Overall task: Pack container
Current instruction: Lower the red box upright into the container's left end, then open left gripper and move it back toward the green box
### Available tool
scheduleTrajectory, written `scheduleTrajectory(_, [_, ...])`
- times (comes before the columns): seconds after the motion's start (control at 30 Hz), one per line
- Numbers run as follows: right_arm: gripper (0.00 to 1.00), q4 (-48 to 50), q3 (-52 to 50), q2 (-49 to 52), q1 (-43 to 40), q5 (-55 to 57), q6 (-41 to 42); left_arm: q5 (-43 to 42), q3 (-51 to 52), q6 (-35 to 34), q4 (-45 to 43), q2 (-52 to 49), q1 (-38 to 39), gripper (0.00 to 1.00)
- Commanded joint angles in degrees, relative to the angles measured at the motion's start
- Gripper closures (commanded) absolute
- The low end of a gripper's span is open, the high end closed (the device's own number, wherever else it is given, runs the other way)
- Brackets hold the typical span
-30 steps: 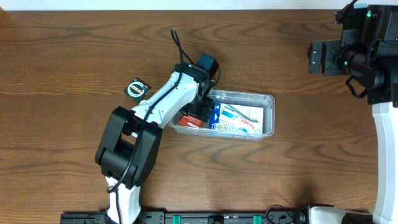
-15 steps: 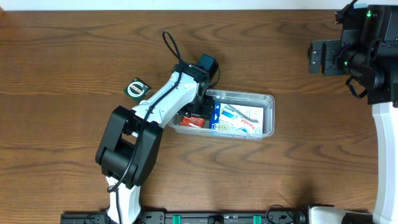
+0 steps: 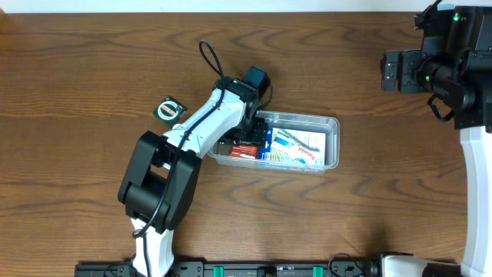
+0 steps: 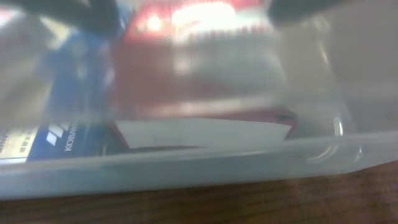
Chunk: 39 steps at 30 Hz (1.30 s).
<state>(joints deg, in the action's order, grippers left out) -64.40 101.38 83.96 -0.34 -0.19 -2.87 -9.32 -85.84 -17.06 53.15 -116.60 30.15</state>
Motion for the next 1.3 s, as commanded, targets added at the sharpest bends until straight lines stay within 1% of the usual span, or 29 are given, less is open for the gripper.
scheduleTrajectory(0.0, [0.01, 0.0, 0.0, 0.0, -0.3, 0.4, 0.9, -0.8, 0.7, -1.3, 0.0, -0.9, -0.2, 0.26])
scheduleTrajectory(0.17, [0.01, 0.0, 0.0, 0.0, -0.3, 0.4, 0.9, -0.8, 0.7, -4.4, 0.0, -0.9, -0.2, 0.25])
scheduleTrajectory(0.33, [0.01, 0.1, 0.0, 0.0, -0.3, 0.4, 0.9, -0.8, 0.7, -4.7, 0.0, -0.9, -0.2, 0.25])
scheduleTrajectory(0.37, [0.01, 0.0, 0.0, 0.0, -0.3, 0.4, 0.9, -0.8, 0.6, -4.6, 0.0, -0.8, -0.2, 0.21])
scheduleTrajectory(0.43, [0.01, 0.1, 0.0, 0.0, -0.3, 0.4, 0.9, -0.7, 0.5, -4.3, 0.0, -0.6, -0.2, 0.18])
scheduleTrajectory(0.47, [0.01, 0.1, 0.0, 0.0, -0.3, 0.4, 0.9, -0.7, 0.5, -3.8, 0.0, -0.5, -0.2, 0.14])
scheduleTrajectory(0.53, [0.01, 0.0, 0.0, 0.0, -0.3, 0.4, 0.9, -0.5, 0.1, -3.3, 0.0, -0.2, -0.2, 0.01])
scheduleTrajectory(0.8, [0.01, 0.0, 0.0, 0.0, -0.3, 0.4, 0.9, -0.1, -1.2, -0.7, 0.0, 3.7, -0.2, 0.02])
scheduleTrajectory(1.07, [0.01, 0.1, 0.0, 0.0, -0.3, 0.4, 0.9, -0.1, -1.2, 1.6, 0.3, 13.7, 0.0, 0.02])
scheduleTrajectory(1.17, [0.01, 0.1, 0.0, 0.0, -0.3, 0.4, 0.9, -0.1, -1.2, 4.2, 0.6, 18.8, 0.4, 0.02])
scheduleTrajectory(1.27, [0.01, 0.0, 0.0, 0.0, -0.3, 0.4, 0.9, 0.0, -1.2, 9.9, 1.1, 24.5, 0.5, 0.02])
